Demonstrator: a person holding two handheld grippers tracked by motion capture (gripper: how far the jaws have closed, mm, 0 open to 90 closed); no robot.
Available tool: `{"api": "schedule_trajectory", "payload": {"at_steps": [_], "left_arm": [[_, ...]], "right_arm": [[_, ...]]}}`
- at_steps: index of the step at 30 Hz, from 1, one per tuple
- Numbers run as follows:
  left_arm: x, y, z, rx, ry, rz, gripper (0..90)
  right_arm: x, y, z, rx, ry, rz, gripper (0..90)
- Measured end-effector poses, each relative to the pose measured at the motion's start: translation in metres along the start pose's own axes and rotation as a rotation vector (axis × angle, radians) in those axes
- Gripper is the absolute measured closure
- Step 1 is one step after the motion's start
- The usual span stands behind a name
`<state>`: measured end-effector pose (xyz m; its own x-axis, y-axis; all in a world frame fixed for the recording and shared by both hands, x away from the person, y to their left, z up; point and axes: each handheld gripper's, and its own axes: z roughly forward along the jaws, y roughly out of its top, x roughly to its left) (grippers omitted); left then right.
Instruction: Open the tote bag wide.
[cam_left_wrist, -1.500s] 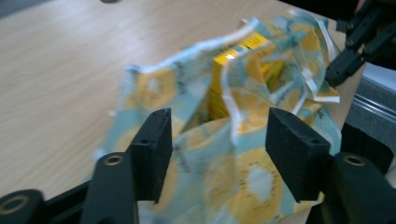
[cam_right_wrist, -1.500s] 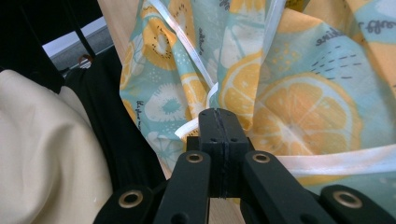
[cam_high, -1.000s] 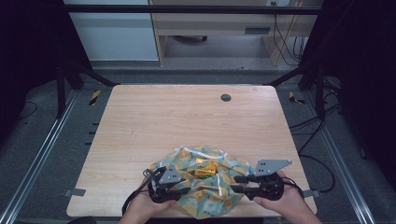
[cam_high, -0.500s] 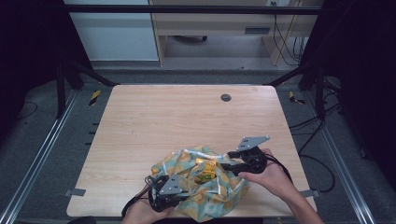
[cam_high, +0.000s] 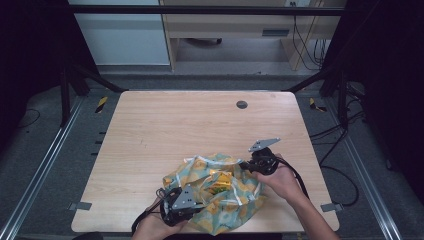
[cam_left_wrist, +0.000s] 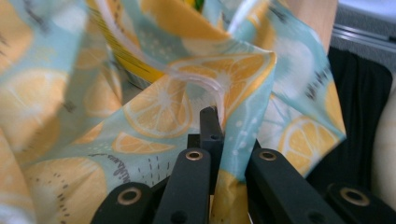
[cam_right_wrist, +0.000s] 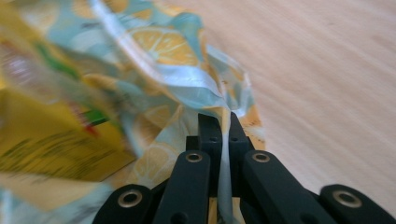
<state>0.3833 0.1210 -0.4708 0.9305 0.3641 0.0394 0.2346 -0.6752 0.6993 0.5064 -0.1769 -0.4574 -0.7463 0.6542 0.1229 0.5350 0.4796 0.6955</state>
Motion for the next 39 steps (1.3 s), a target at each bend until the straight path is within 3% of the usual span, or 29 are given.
{"api": "schedule_trajectory", "payload": {"at_steps": [8, 13, 26, 29, 39], "left_arm": [[-0.005, 0.0, 0.008, 0.061, 0.018, 0.061, 88.0], [-0.007, -0.002, 0.01, 0.097, 0.023, 0.082, 88.0], [-0.003, -0.01, 0.01, 0.135, 0.011, 0.037, 88.2], [-0.002, -0.012, 0.01, 0.135, 0.001, 0.017, 88.3], [-0.001, -0.013, 0.009, 0.136, -0.007, 0.01, 88.2]], "right_arm": [[-0.016, 0.003, 0.001, -0.022, -0.045, 0.048, 90.0], [-0.02, 0.002, 0.004, -0.017, -0.047, 0.059, 90.0], [-0.03, -0.006, 0.015, 0.031, -0.055, 0.092, 90.0], [-0.032, -0.007, 0.015, 0.036, -0.064, 0.079, 90.0], [-0.033, -0.011, 0.016, 0.05, -0.095, 0.079, 89.9]]}}
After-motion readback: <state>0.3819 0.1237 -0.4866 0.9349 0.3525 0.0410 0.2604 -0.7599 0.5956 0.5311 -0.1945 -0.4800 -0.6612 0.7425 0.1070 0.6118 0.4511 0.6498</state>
